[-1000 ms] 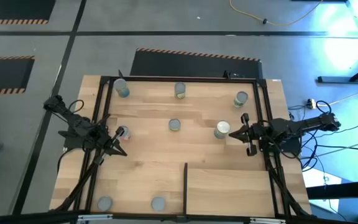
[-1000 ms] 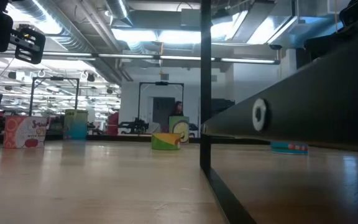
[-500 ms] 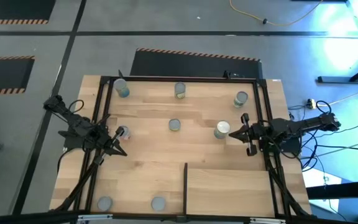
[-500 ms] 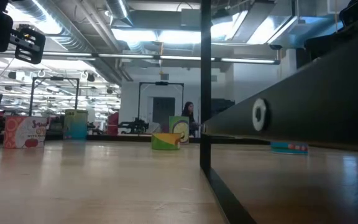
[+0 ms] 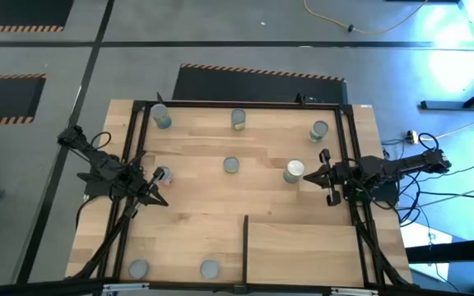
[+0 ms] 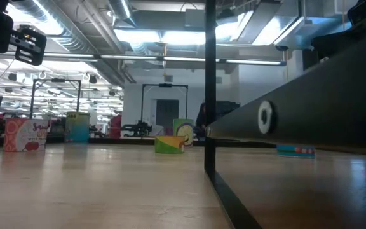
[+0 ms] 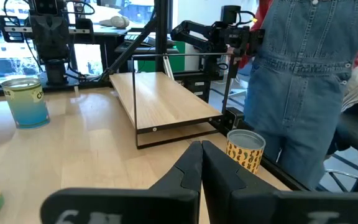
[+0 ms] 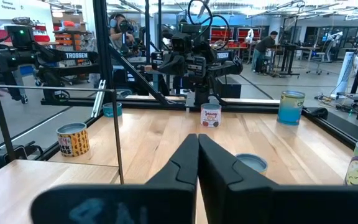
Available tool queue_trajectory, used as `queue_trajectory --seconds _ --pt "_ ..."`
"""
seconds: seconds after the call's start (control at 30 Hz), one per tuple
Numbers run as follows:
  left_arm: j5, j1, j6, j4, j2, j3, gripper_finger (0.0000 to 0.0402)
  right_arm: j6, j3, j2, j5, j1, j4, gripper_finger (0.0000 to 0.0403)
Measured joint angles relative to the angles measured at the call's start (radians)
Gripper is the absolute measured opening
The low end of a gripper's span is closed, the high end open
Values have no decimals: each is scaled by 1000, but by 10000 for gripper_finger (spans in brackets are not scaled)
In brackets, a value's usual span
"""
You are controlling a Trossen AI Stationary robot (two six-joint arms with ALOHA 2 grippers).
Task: Pick and place cans onto a shelf
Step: Put the canned meatballs on the shelf
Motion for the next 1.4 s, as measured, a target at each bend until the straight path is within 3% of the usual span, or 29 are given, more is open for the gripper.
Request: queue_trajectory --seconds 0.4,0.63,0.8,0.93,1.07,1.2,1.4 --pt "-93 1 135 22 0 0 0 1 26 0 40 0 40 10" --pt "-379 1 36 76 0 0 0 24 226 4 108 0 -342 10" --pt "-462 1 106 66 0 47 0 82 397 36 147 0 -558 10" --pt "-529 1 111 -53 2 139 0 128 521 97 176 0 -676 10" --pt "-536 1 43 -230 18 248 0 180 636 196 176 0 -793 10" --pt "-529 1 -11 -322 67 349 0 376 758 336 176 0 -1034 10" --pt "-467 1 -95 -445 219 510 0 525 922 502 124 0 -1231 10"
